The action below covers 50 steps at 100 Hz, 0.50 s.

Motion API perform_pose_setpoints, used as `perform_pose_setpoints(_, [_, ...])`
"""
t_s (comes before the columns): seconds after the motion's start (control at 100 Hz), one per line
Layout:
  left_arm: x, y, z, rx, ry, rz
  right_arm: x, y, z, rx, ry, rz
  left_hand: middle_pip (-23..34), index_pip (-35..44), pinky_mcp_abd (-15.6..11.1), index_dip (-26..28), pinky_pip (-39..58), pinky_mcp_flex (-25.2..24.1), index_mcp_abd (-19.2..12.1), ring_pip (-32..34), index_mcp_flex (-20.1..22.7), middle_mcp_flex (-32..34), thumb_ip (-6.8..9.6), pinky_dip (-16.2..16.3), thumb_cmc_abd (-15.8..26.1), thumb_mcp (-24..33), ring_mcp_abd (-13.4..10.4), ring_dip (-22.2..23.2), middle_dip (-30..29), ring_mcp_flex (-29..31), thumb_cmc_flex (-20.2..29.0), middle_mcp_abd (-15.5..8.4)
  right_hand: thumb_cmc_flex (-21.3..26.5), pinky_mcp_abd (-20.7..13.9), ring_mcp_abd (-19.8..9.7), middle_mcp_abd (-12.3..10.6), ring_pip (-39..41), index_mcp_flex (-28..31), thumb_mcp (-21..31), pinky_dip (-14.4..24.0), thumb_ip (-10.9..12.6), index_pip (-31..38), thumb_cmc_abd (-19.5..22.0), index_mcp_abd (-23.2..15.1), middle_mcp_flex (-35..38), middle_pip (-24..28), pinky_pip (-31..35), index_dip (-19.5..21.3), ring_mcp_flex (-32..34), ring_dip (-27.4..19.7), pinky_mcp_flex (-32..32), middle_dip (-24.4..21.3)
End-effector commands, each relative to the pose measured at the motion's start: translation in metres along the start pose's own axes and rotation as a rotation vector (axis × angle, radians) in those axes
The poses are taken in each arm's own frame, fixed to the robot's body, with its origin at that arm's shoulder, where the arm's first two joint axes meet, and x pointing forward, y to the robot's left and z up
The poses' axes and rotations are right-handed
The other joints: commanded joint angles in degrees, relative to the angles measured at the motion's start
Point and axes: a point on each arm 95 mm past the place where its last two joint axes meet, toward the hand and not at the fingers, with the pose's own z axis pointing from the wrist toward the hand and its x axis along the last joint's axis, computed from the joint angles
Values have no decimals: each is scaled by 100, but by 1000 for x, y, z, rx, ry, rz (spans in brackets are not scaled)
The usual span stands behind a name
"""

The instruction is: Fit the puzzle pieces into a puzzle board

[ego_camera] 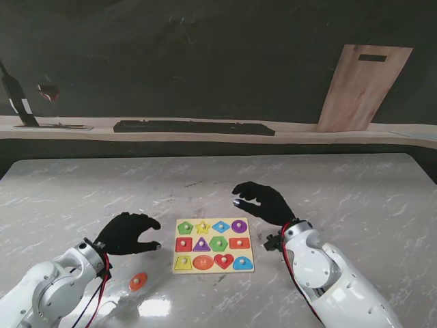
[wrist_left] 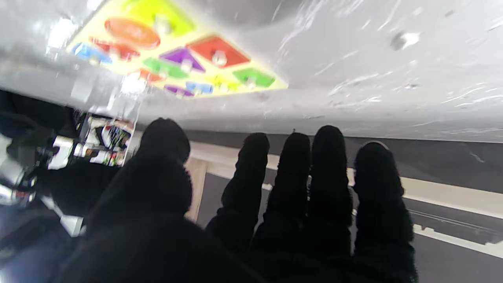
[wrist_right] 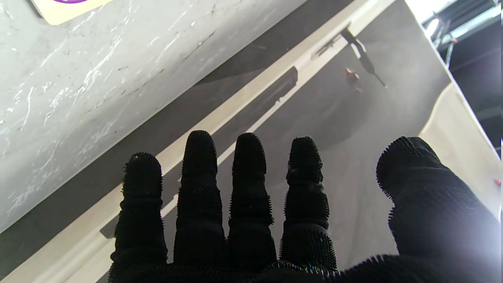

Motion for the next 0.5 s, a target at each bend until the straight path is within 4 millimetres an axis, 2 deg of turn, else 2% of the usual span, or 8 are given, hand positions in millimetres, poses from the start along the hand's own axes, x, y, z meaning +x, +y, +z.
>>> perform_pose_setpoints(0.0, [3,11,-13,-46,-8,25,3,-6,1,16,2,6,144,162,149,114,233,112,25,215,137,155,212,171,66,76,138,131,123,174,-17,52,13,45,22,9,56,90,1,34,108,-58,125,-147,115,103,122,63,114,75,-29,37])
perform_pose_setpoints(0.1, [7,14,-28,-97,-39,77,3,-7,1,27,-2,9,339,491,163,277,458,410,-41,500,390,501,231,215,314,-355,151,224,325,455,182,47,11,45,14,9,58,89,7,33,107,-57,129,-144,110,105,123,62,108,75,-31,37])
perform_pose_setpoints(0.13, [9,14,-33,-114,-49,94,3,-8,1,28,-4,10,435,641,165,345,556,522,-57,626,489,637,254,212,451,-711,166,235,414,562,365,45,14,47,22,6,58,95,9,33,107,-54,127,-145,110,107,124,62,107,75,-31,37])
perform_pose_setpoints(0.19, [11,14,-40,-151,-69,118,3,-8,2,31,-7,11,674,981,138,461,816,836,-163,919,671,929,224,257,504,-887,141,314,555,833,495,6,13,46,25,7,61,92,10,32,106,-55,122,-145,114,108,123,61,109,75,-33,36])
perform_pose_setpoints(0.27, [14,14,-47,-205,-98,124,3,-9,2,35,-10,13,1052,1686,107,650,1233,1304,-237,1400,868,1309,225,249,563,-1090,145,414,822,1191,659,2,10,46,19,4,60,92,12,30,106,-51,126,-143,112,110,123,62,103,74,-36,36])
perform_pose_setpoints(0.37, [17,13,-51,-264,-130,122,3,-9,2,39,-11,16,1273,2122,63,782,1515,1604,-282,1703,951,1523,251,200,662,-1215,139,416,974,1413,735,-1,9,43,21,6,66,88,14,29,105,-51,128,-138,113,115,122,60,108,76,-40,37])
perform_pose_setpoints(0.49, [17,16,-51,-317,-158,124,3,-9,1,38,-12,18,1329,2244,30,842,1611,1694,-276,1793,914,1550,263,172,704,-1246,130,401,1025,1453,748,-8,13,47,16,3,68,94,18,30,105,-50,127,-139,114,117,128,59,107,76,-33,36])
